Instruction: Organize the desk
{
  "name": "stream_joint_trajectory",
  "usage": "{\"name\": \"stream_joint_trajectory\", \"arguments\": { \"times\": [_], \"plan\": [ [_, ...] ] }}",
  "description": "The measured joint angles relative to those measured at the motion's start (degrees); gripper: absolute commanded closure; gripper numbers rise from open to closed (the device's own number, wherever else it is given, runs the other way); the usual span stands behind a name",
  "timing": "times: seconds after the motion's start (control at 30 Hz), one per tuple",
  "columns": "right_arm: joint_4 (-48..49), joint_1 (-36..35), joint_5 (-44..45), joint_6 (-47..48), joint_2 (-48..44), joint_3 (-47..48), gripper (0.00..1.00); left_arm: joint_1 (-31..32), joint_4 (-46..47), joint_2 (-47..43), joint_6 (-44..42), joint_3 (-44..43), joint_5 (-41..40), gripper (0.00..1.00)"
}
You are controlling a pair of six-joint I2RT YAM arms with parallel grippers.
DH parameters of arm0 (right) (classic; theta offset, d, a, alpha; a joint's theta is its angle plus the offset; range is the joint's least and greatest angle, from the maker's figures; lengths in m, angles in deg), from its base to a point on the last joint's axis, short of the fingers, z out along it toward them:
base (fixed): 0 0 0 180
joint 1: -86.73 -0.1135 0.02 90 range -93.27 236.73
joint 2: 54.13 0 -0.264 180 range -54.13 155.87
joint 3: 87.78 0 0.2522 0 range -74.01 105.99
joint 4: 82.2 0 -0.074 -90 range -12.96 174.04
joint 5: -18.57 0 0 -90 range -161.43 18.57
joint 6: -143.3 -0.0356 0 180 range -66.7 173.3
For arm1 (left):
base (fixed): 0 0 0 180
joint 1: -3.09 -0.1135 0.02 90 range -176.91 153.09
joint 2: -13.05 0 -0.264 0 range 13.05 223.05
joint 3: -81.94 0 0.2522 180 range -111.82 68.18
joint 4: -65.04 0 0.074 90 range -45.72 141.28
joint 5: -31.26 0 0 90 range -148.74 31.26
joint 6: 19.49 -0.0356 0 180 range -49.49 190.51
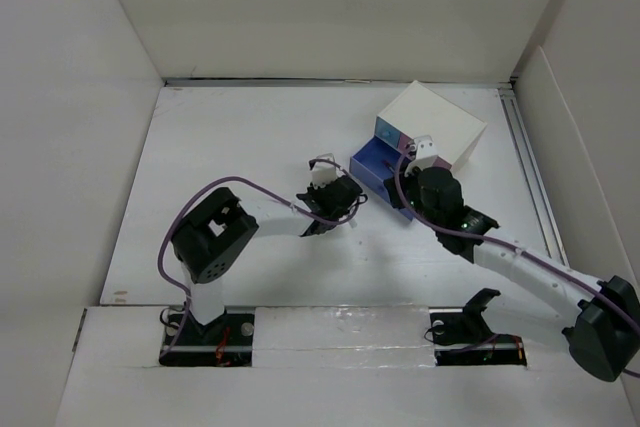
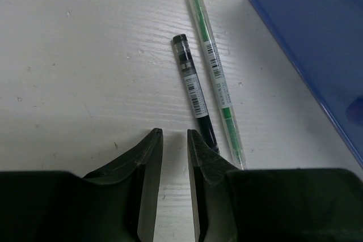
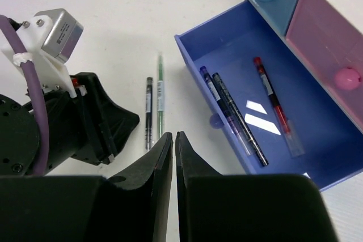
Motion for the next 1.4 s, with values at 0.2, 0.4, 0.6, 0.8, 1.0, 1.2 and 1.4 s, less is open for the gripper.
{"name": "stream_joint_trajectory", "arguments": {
  "times": [0.2,0.4,0.6,0.8,1.0,1.2,1.4],
  "plan": [
    [0.6,-0.6,-0.5,0.0,0.7,0.0,0.87,1.1,-0.5,0.2,0.0,-1.7,-1.0,0.79],
    [0.9,-0.7,-0.5,0.1,0.7,0.0,0.87,1.2,0.1,0.2,-0.3,-2.3,-1.0,0.76],
    [0.9,-0.7,-0.4,0.3,0.7,0.0,0.85,1.5,-0.8,3.5,-0.5,-5.6,-1.3,0.8],
    [0.9,-0.7,-0.4,0.3,0.7,0.0,0.85,1.5,-1.4,5.9,-1.0,-6.9,-1.5,0.88],
    [0.9,-0.7,-0.3,0.5,0.7,0.0,0.84,1.5,-1.6,6.3,-1.1,-7.4,-1.6,0.96],
    [0.9,-0.7,-0.2,0.5,0.7,0.0,0.84,1.5,-1.5,6.1,-1.0,-7.1,-1.8,1.0],
    [0.9,-0.7,0.0,0.5,0.6,0.0,0.84,1.5,-3.4,2.3,-1.1,-4.5,-1.5,1.0]
  ]
}}
